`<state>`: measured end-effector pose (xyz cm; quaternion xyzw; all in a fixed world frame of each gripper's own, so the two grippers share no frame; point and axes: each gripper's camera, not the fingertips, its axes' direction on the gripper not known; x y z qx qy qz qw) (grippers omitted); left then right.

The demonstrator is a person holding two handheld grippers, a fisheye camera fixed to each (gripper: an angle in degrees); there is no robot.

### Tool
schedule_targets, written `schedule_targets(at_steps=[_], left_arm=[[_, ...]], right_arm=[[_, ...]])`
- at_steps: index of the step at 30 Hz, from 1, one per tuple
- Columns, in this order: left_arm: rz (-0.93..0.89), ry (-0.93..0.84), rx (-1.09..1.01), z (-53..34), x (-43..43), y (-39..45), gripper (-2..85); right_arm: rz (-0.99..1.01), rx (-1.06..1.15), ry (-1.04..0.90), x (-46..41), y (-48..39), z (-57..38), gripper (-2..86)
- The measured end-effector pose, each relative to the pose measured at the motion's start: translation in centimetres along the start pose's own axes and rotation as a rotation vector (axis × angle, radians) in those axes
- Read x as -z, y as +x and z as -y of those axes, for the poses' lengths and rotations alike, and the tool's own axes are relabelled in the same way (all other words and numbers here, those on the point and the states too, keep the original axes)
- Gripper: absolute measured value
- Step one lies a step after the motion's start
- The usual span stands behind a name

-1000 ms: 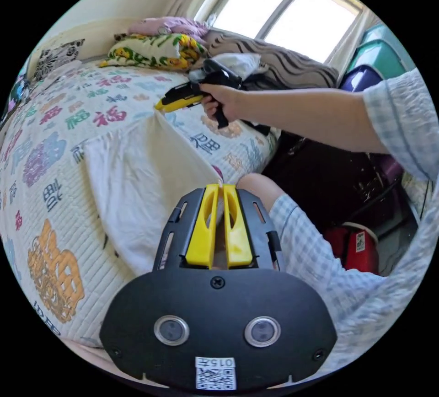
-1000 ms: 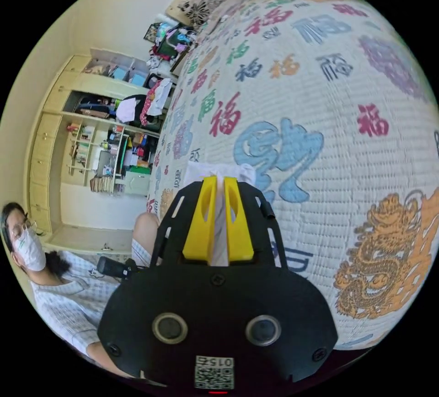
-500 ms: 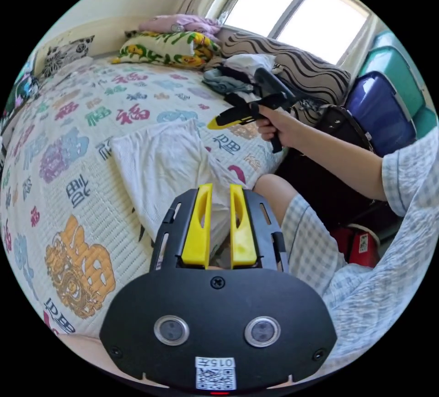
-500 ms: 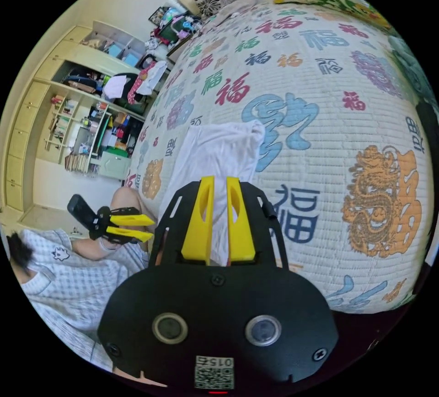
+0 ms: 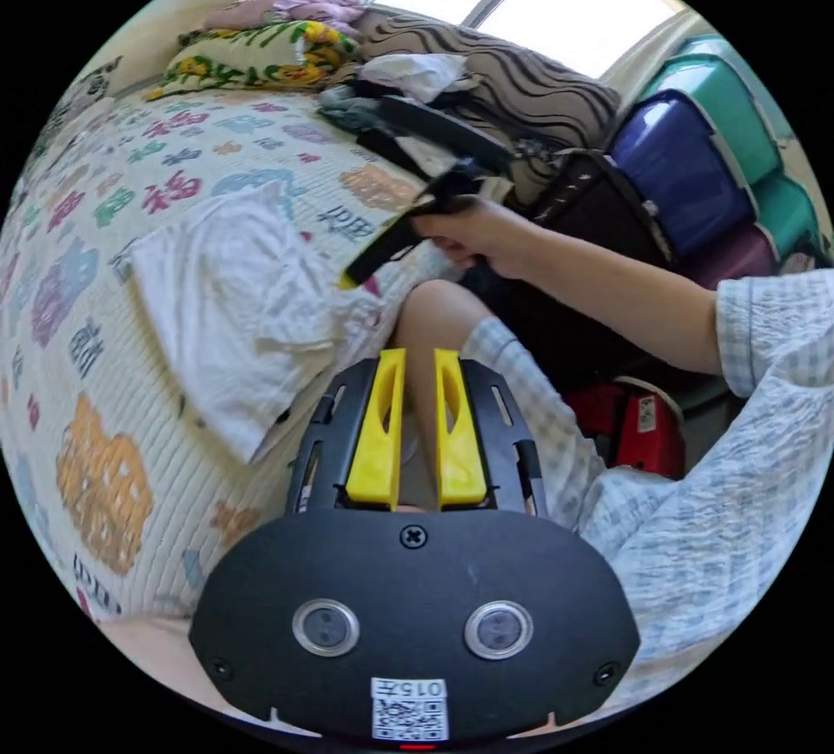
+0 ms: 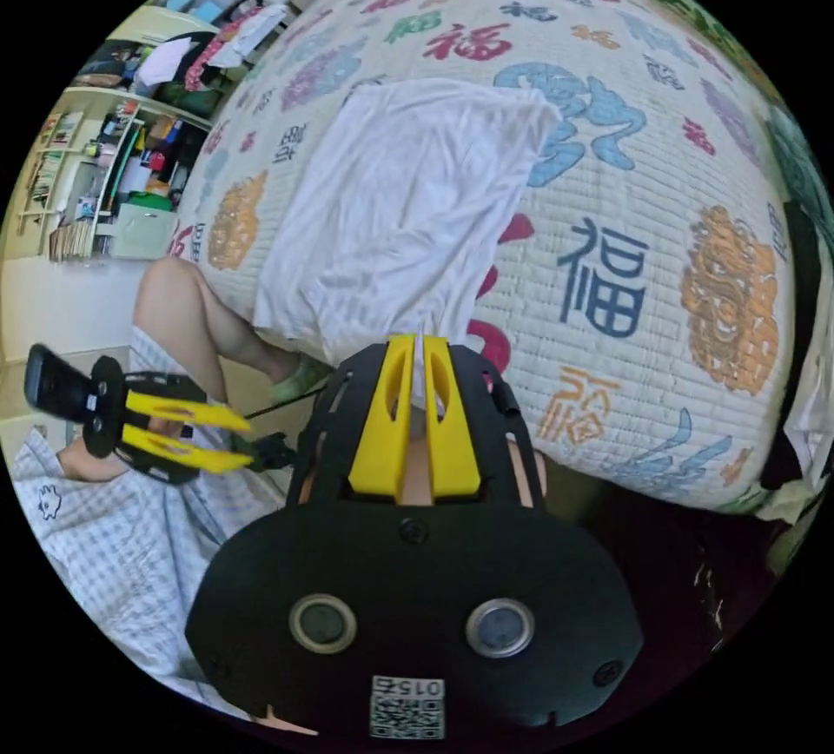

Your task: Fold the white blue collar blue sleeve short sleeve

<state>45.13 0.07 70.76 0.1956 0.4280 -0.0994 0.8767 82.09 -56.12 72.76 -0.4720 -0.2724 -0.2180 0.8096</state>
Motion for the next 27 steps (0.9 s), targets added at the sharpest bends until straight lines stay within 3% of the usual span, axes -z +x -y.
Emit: schedule_targets(at_steps=[4,9,11,14,18,23,27], left_arm=[[0.192,0.04,0.257,0.1,0.5,-4.3,6.7],[0.324,-0.082,0.412,3.1,-2.4,-8.6,8.1],[0.337,-0.147,0.429,4.4,-4.0,-9.7,8.2],[0.403,-0.263,0.429,6.2,-6.7,-10.9,8.1],[0.416,-0.28,0.408,8.2,-8.2,-12.1,7.8],[0.403,-0.267,0.414,10.0,-9.2,-13.5,7.8],[0.373,-0.274,0.412,11.7,-9.7,-14.6,8.1]], right_arm=[[0.137,0.098,0.17,1.7,-1.4,-1.0,6.5],[-0.031,0.148,0.062,-1.7,-4.5,1.2,6.4],[-0.122,0.126,0.014,-2.9,-4.1,0.9,4.4],[-0.045,0.067,0.108,-1.0,-1.7,-1.7,3.0],[0.024,-0.066,0.206,1.3,3.5,-6.2,1.9],[0.229,-0.12,0.048,-0.5,8.7,-9.1,2.8],[0.227,-0.141,0.101,0.9,10.2,-10.5,5.1]])
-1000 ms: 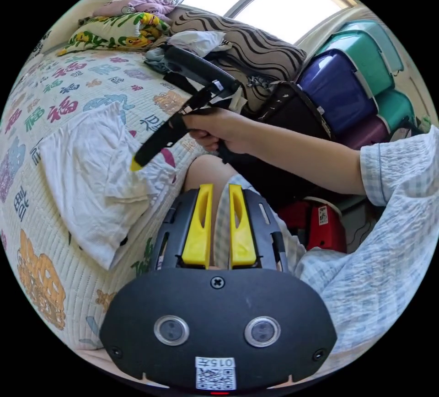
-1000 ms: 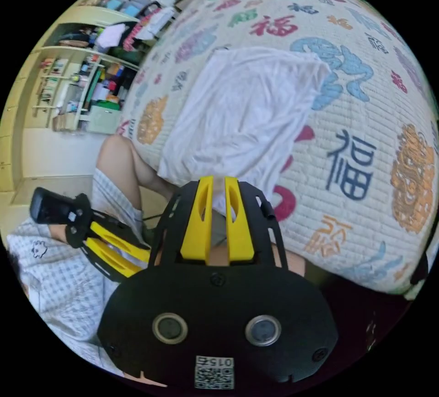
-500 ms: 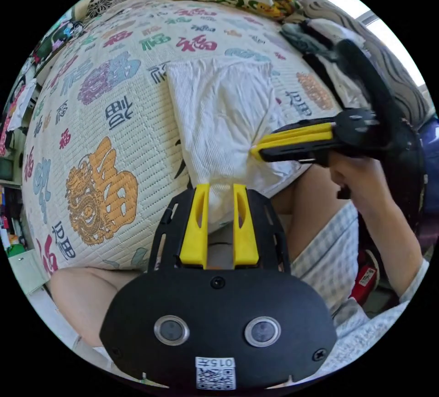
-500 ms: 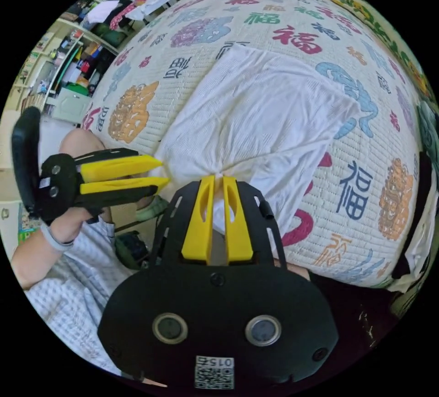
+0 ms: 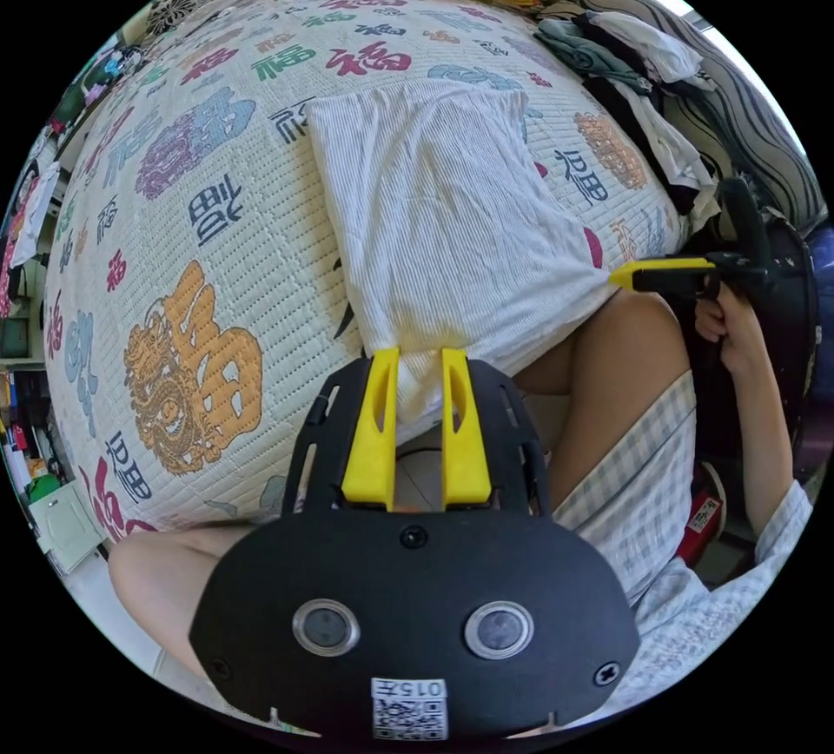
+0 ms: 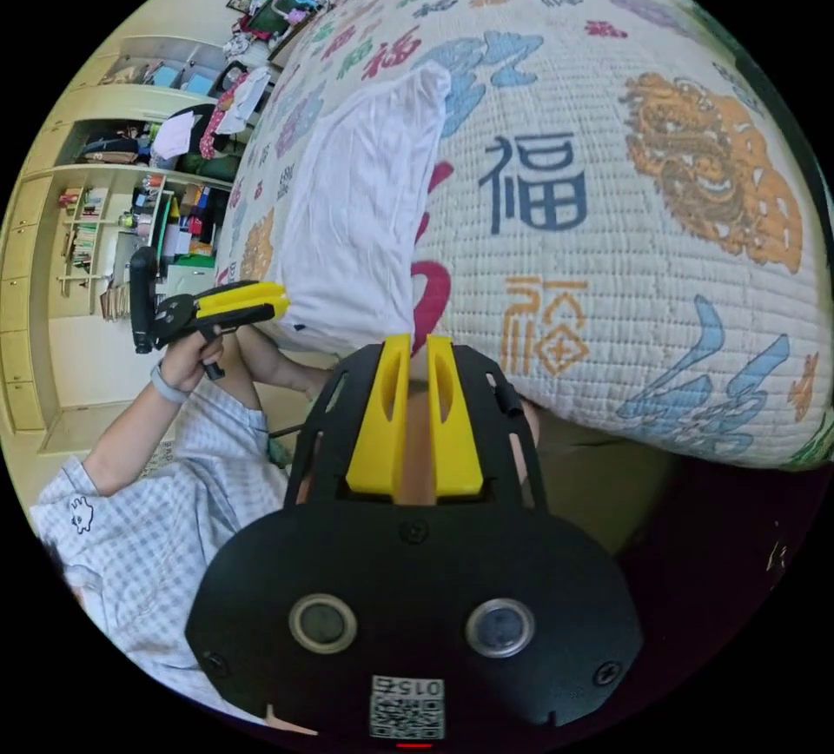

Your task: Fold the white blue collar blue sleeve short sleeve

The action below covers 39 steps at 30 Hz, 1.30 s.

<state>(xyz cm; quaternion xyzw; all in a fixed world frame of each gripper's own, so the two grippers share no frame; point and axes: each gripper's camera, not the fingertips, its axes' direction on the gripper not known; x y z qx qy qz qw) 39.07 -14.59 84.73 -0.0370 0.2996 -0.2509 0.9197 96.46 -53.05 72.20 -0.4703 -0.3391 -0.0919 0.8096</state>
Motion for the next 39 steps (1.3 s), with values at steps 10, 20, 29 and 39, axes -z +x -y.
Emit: schedule_targets(at_steps=[10,20,29,39], left_arm=[[-0.038,0.262,-0.008,7.1,5.4,-4.6,9.2],[-0.22,0.221,0.078,21.2,-0.9,-9.6,1.8],[-0.426,0.258,0.324,22.5,-1.8,-12.0,4.8],[-0.455,0.076,0.247,27.1,-4.0,-7.4,7.8]], right_arm=[[-0.023,0.042,0.208,5.8,1.1,5.7,8.3],[-0.059,0.104,0.132,5.9,2.4,9.3,1.6],[0.016,-0.075,0.089,7.7,5.7,6.0,9.2],[0.185,-0.1,-0.043,6.2,7.9,2.1,6.7]])
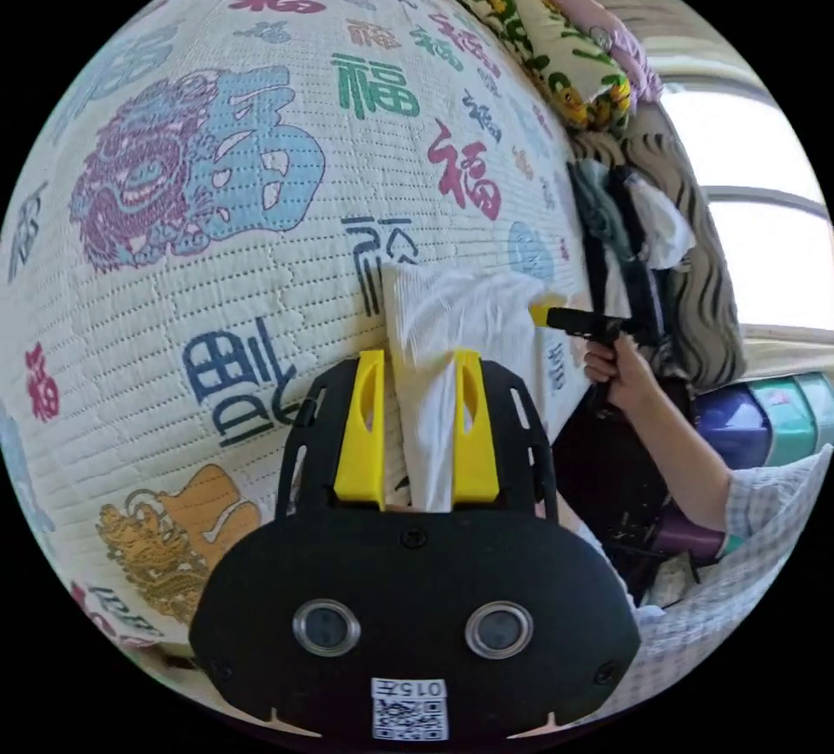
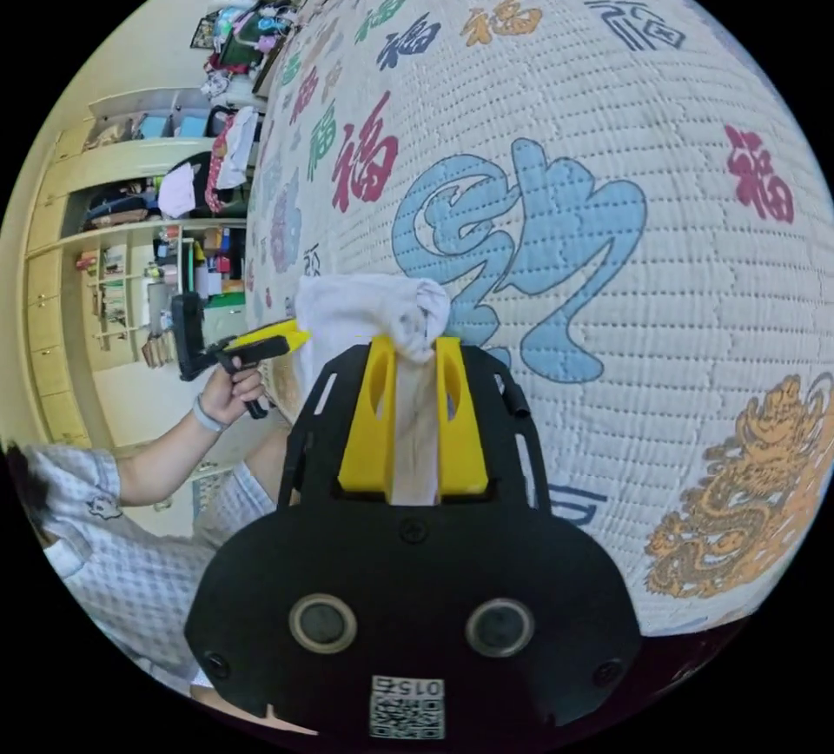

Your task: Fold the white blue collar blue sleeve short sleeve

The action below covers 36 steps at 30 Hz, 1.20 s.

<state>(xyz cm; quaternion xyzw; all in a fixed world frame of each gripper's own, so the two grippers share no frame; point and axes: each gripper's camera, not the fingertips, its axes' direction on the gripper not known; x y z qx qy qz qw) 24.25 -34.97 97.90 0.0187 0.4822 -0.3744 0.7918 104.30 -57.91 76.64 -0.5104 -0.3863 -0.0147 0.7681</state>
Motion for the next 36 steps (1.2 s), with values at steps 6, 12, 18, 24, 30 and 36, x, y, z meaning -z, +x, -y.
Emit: schedule_targets(at_steps=[6,12,18,24,30,36], left_arm=[[-0.006,-0.122,-0.129,2.2,-1.7,6.1,0.7],[-0.038,-0.048,-0.502,4.0,1.7,21.4,0.2],[-0.171,0.123,-0.808,9.6,3.8,37.9,0.3],[-0.197,0.221,-1.057,20.8,-2.6,58.3,2.0],[0.155,0.241,-0.853,26.5,-15.0,69.9,6.9],[-0.077,0.242,-1.016,17.3,-15.5,67.3,6.2]], right_arm=[[0.178,0.036,0.025,2.1,1.5,-4.4,2.9],[0.138,0.147,0.254,12.3,0.3,-15.7,2.3],[0.096,0.137,0.581,25.6,1.0,-24.1,2.6],[-0.256,0.023,0.905,37.4,5.6,-26.0,3.8],[-0.416,-0.505,0.896,40.8,16.7,-25.9,5.5],[-0.38,-0.327,0.988,33.2,16.6,-37.3,5.5]])
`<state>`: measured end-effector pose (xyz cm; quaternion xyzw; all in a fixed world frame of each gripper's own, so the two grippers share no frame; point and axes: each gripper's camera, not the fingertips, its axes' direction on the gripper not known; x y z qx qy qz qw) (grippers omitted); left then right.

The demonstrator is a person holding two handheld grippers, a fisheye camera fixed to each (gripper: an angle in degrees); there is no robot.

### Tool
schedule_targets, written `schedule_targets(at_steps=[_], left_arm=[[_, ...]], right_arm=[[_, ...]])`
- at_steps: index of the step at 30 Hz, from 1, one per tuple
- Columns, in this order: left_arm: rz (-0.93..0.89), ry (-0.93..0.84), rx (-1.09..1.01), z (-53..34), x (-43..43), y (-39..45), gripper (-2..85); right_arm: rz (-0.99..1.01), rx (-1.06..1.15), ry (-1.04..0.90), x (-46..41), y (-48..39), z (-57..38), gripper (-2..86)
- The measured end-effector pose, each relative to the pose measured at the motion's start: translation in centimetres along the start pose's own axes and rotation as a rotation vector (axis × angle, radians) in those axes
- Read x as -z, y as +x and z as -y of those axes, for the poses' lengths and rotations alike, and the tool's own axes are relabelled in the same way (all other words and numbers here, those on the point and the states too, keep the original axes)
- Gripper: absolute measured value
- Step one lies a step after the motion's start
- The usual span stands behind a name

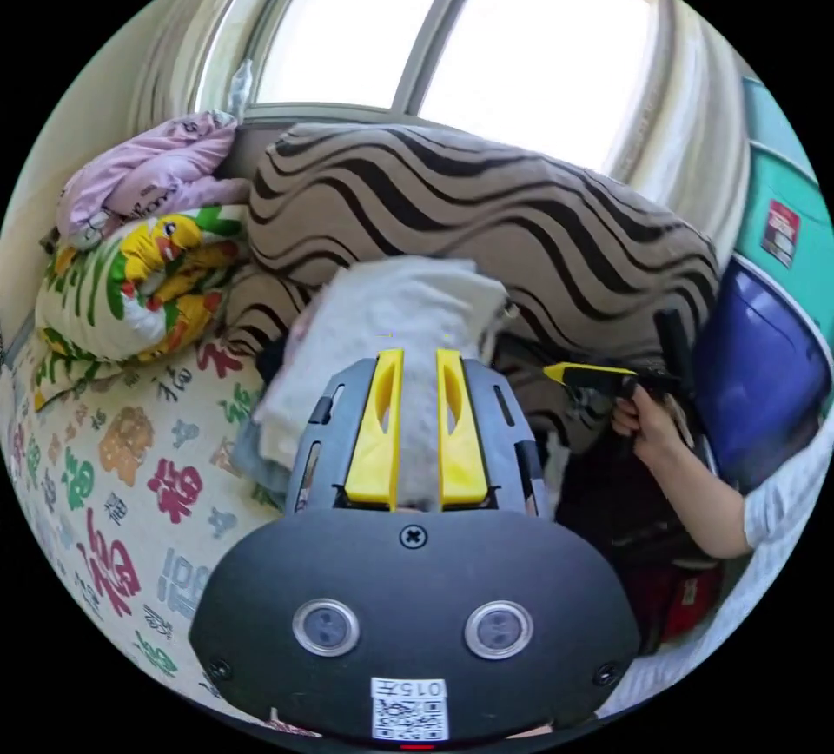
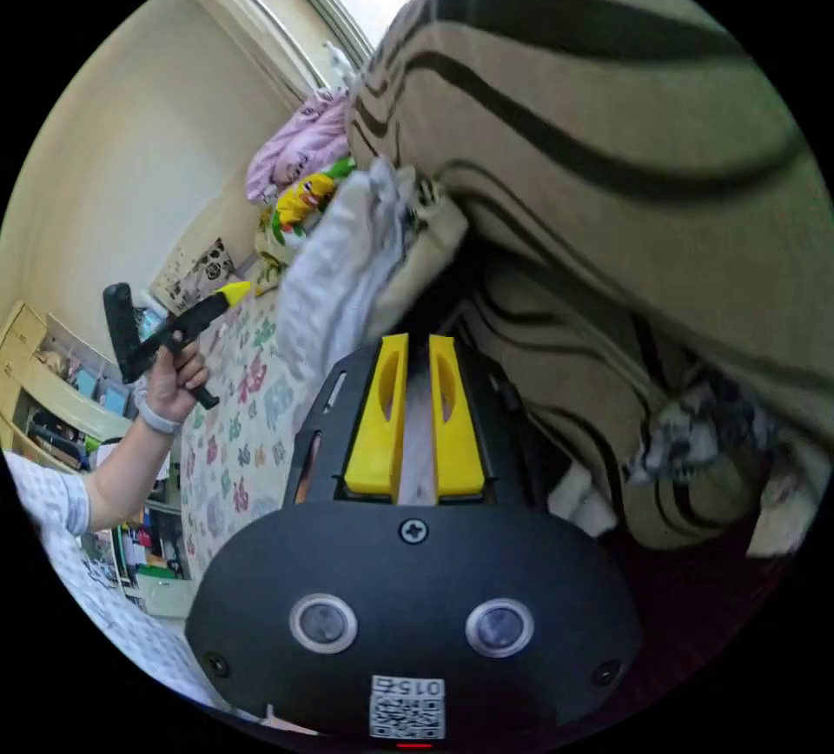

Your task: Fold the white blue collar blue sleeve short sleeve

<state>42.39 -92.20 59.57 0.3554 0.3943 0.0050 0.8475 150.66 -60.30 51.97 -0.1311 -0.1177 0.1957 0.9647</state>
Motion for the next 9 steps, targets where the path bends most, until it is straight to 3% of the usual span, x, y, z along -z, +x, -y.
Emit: schedule_targets(at_steps=[2,6,9], left_arm=[[-0.09,-0.053,0.015,-3.7,-0.3,1.6,6.2],[-0.157,-0.357,0.218,-11.7,-4.7,4.1,10.0],[-0.211,-0.514,0.341,-14.6,-7.9,5.8,10.2]], right_arm=[[-0.093,-0.055,-0.125,-1.1,2.0,-5.9,7.2],[-0.104,-0.157,-0.412,-4.8,5.1,-12.6,9.0],[-0.127,-0.196,-0.529,-6.2,6.5,-15.7,1.3]])
